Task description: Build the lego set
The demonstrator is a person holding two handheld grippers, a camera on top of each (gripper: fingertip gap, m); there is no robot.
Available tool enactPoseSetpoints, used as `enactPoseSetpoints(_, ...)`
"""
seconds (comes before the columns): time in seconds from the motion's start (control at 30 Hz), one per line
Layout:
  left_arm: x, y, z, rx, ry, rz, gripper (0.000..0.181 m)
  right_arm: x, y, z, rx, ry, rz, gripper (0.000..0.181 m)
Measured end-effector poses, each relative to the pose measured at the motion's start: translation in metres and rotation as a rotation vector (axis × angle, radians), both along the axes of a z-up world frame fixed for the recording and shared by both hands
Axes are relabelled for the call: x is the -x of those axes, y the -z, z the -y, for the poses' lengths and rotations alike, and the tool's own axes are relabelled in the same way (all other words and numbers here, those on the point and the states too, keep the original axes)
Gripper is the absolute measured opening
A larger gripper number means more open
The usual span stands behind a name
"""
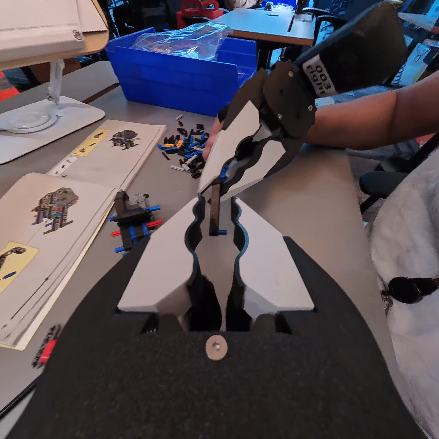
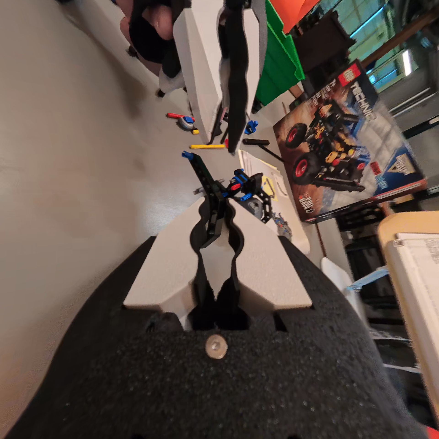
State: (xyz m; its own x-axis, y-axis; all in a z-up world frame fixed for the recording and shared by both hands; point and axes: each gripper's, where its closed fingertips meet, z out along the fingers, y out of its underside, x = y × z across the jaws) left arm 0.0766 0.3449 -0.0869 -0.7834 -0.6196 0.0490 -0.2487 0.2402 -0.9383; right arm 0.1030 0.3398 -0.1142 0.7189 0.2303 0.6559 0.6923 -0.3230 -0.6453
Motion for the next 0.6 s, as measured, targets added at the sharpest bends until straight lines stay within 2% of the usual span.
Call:
enactPoseSetpoints(0.2, -0.004, 0.02, 0.0, -0.076, -0.017, -0.039, 0.026, -0.005, 0.0, -0.003, -0.026, -0.002, 0.233, 0.011)
enactPoseSetpoints(0.47, -0.013, 0.036, -0.006, -0.238, -0.088, 0.015, 0.007, -0.009, 0.004, -0.006, -0.024, 0.003, 0.186, 0.011)
enactPoseSetpoints(0.6, -0.015, 0.046, -0.007, -0.266, -0.097, -0.001, 0.007, -0.01, 0.013, -0.007, 0.03, 0.035, 0.157, 0.011)
